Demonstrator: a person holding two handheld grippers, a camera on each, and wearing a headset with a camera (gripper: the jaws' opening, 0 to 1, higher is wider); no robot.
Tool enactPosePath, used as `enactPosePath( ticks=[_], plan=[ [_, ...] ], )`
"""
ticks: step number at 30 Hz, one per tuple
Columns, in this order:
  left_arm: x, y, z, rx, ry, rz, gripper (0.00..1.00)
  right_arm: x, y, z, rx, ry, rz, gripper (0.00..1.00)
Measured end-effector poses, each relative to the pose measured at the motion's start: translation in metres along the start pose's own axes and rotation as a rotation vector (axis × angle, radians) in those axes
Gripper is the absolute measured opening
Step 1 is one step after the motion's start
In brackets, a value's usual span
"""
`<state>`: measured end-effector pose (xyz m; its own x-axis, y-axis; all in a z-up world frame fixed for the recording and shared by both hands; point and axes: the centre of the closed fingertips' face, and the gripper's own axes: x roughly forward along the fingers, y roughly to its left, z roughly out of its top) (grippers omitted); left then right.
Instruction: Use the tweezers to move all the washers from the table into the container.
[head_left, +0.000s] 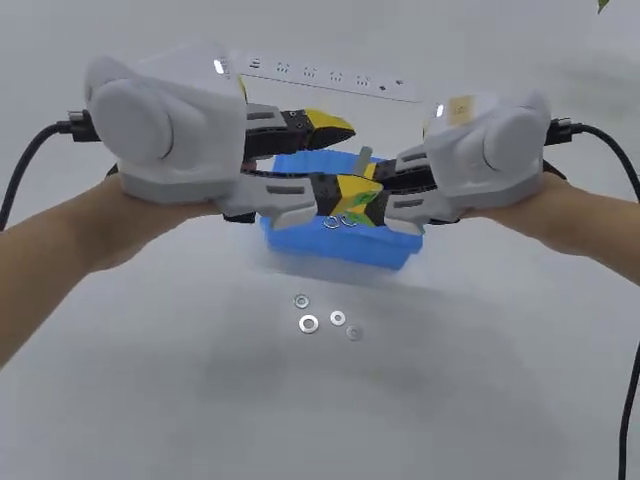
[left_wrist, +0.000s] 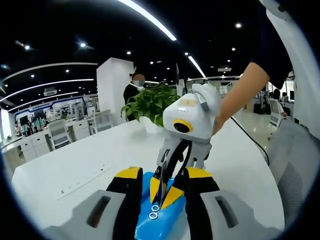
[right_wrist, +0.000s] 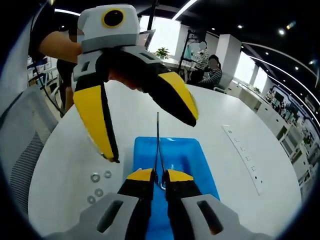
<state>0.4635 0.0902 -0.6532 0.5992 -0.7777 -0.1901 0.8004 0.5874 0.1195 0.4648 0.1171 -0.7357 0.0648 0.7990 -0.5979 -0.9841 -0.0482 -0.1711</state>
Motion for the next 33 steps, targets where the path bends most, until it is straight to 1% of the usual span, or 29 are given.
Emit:
enactPosePath(
  ticks=[3, 7, 9, 10, 11, 12, 14, 17, 19, 27, 29, 31, 33],
  plan=[
    [0.002, 0.001, -0.001, 0.013, 0.009, -0.014, 0.33, 0.000, 0.000, 0.000, -0.002, -0.001, 0.003, 0.10],
    [0.006, -0.003, -0.004, 0.007, 0.017, -0.041, 0.30, 0.000, 0.001, 0.000, 0.000, -0.005, 0.006, 0.10],
    [0.007, -0.005, -0.005, 0.003, 0.019, -0.048, 0.23, 0.000, 0.001, 0.000, 0.002, -0.006, 0.008, 0.10],
    [0.007, -0.005, -0.006, 0.012, 0.019, -0.043, 0.20, 0.000, 0.001, 0.000, 0.003, -0.006, 0.009, 0.10],
    [0.006, -0.006, -0.004, 0.006, 0.010, -0.048, 0.15, 0.000, 0.002, 0.000, 0.003, -0.005, 0.011, 0.10],
    [0.006, -0.007, -0.001, -0.011, -0.005, -0.062, 0.13, 0.000, 0.002, -0.001, 0.002, -0.005, 0.014, 0.10],
    [0.005, -0.006, 0.000, 0.004, -0.005, -0.056, 0.12, 0.000, 0.003, -0.001, 0.002, -0.004, 0.017, 0.10],
    [0.004, -0.006, 0.003, 0.003, -0.013, -0.067, 0.11, 0.001, 0.005, -0.003, 0.000, -0.001, 0.025, 0.10],
    [0.002, -0.008, 0.003, 0.000, -0.013, -0.086, 0.08, 0.001, 0.005, -0.003, -0.001, -0.001, 0.027, 0.10],
    [-0.001, -0.013, 0.003, 0.026, 0.007, -0.140, 0.07, 0.002, 0.008, -0.001, -0.017, -0.004, 0.038, 0.10],
    [-0.001, -0.014, 0.003, 0.041, 0.009, -0.150, 0.07, 0.002, 0.009, 0.000, -0.026, -0.002, 0.042, 0.10],
    [0.000, -0.015, 0.003, 0.082, 0.016, -0.153, 0.06, 0.002, 0.009, 0.000, -0.031, 0.003, 0.042, 0.10],
    [0.000, -0.016, 0.004, 0.086, 0.006, -0.160, 0.05, 0.001, 0.009, 0.000, -0.030, 0.003, 0.041, 0.10]
  ],
)
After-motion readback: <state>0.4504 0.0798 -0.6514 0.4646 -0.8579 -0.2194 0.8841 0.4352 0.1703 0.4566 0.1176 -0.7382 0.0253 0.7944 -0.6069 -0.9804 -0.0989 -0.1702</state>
